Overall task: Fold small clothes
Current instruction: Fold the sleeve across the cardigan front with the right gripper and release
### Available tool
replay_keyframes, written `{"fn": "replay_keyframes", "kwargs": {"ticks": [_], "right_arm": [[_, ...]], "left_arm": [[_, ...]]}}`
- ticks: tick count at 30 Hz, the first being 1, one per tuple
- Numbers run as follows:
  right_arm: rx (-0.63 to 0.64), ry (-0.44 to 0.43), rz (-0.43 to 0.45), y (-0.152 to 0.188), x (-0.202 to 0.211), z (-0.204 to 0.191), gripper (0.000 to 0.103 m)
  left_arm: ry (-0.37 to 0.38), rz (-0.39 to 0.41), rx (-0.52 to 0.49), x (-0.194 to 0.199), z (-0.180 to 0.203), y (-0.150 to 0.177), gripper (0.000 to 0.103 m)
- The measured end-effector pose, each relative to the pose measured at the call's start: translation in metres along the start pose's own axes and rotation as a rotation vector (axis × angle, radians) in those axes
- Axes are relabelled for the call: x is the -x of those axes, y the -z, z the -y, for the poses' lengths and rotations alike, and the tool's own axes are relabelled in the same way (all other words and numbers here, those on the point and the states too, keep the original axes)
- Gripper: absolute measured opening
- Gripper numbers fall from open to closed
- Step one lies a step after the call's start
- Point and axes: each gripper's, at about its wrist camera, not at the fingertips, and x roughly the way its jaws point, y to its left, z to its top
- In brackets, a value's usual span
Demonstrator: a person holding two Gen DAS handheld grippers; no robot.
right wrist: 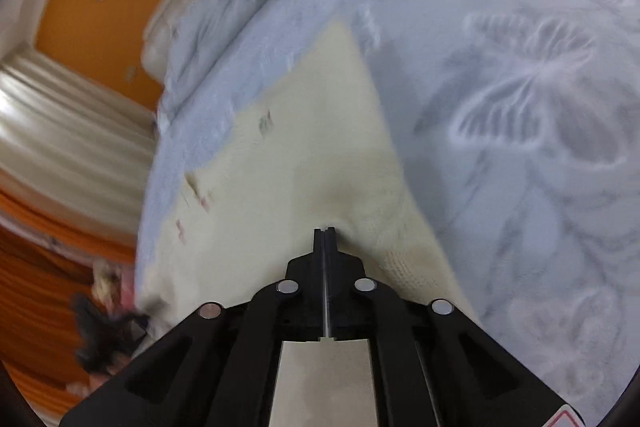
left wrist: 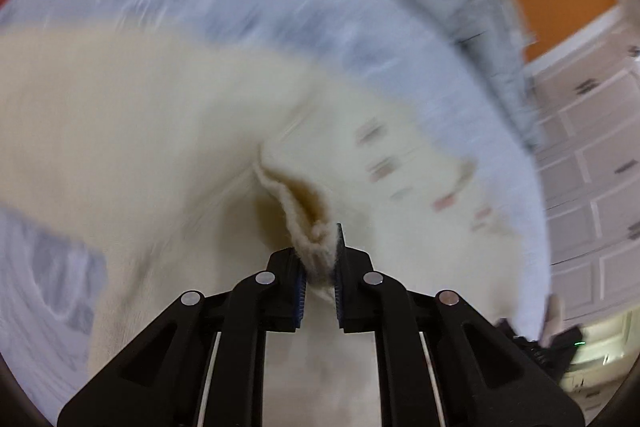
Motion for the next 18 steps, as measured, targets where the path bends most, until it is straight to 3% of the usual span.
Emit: {"fn": "replay_keyframes", "kwargs": {"ticks": [1,2,5,7,9,12,14,16,17,18], "right_arm": [[0.009,-0.007,0.052,-0.003,0.013,-0.001,0.002],[0.026,0.041,0.086,-0.006,0.02,0.003,0.002],[-0.019,0.217,0.006,-0.01,0.013,0.035,0.003],[0.069,0.212,0.038,-0.01,0.024,0.02,0.007],[0.223,0.205,0.04,-0.011,0.024,-0.021,0.009],[0.421,0.196,-0.011,-0.011,-0.008,-0.074,0.008],[0.512,0.238,-0.058,-0.011,-0.037,-0.086,0.004],[0.583,0.393,-0.118,-0.014,-0.077,-0.077,0.001],[0.574,0.431,-0.131,-0.019,-0.087,-0.061,0.0],[0.514,0.353,-0.108,-0.024,-0.081,-0.044,0.0]], "left_arm": [[0.027,0.03,0.007,-0.002,-0.009,0.008,0.012],[0.045,0.057,0.006,-0.001,-0.013,0.012,0.013],[0.092,0.111,0.025,-0.001,-0.018,0.019,0.014],[0.115,0.142,0.02,-0.003,-0.021,0.023,0.014],[0.124,0.185,-0.026,-0.004,-0.021,0.027,0.014],[0.126,0.223,-0.049,-0.005,-0.023,0.034,0.014],[0.124,0.23,-0.054,-0.008,-0.022,0.034,0.014],[0.118,0.233,-0.062,-0.008,-0.023,0.036,0.014],[0.119,0.234,-0.063,-0.008,-0.024,0.036,0.014],[0.123,0.234,-0.063,-0.007,-0.025,0.038,0.014]]}}
